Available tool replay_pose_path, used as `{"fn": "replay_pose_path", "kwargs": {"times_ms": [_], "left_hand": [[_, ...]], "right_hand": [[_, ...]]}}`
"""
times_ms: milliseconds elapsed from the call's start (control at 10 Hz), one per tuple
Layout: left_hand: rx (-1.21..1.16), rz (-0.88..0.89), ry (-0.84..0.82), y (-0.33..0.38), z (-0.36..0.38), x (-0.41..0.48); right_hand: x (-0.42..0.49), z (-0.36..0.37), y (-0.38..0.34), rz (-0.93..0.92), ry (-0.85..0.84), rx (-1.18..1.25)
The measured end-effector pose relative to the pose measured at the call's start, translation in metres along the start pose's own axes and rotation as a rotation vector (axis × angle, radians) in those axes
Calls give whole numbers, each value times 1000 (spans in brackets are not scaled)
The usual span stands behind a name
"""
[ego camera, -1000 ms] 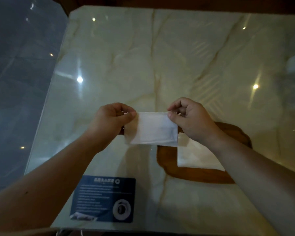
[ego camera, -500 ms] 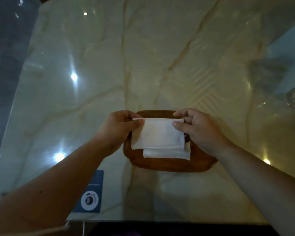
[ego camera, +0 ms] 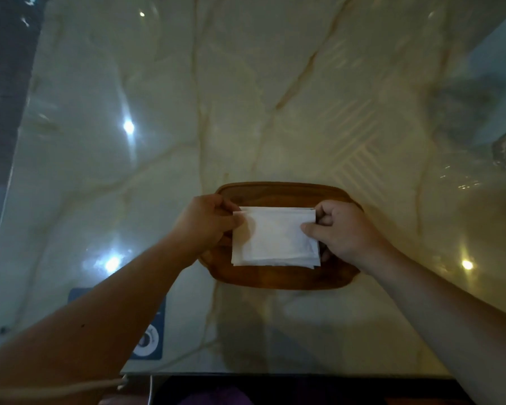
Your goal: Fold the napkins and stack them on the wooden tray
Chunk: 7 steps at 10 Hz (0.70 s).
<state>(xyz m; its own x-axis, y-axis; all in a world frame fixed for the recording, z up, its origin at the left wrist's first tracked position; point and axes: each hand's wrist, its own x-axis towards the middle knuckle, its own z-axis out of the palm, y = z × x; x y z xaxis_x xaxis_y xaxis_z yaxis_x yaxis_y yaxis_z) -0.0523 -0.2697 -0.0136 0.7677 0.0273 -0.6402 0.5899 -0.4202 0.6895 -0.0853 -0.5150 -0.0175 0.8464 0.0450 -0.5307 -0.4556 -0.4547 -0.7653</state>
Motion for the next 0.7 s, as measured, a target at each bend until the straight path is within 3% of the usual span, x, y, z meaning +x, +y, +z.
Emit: {"fn": "replay_pose_path", "kwargs": {"times_ms": [400, 600, 700], "left_hand": [[296, 130, -15, 2, -3, 7], [616, 321, 15, 10, -11, 6], [814, 567, 78, 22, -25, 1]], "right_hand": [[7, -1, -11, 35, -66, -293], [5, -11, -19, -155, 85, -696], [3, -16, -30, -348, 142, -759]]}}
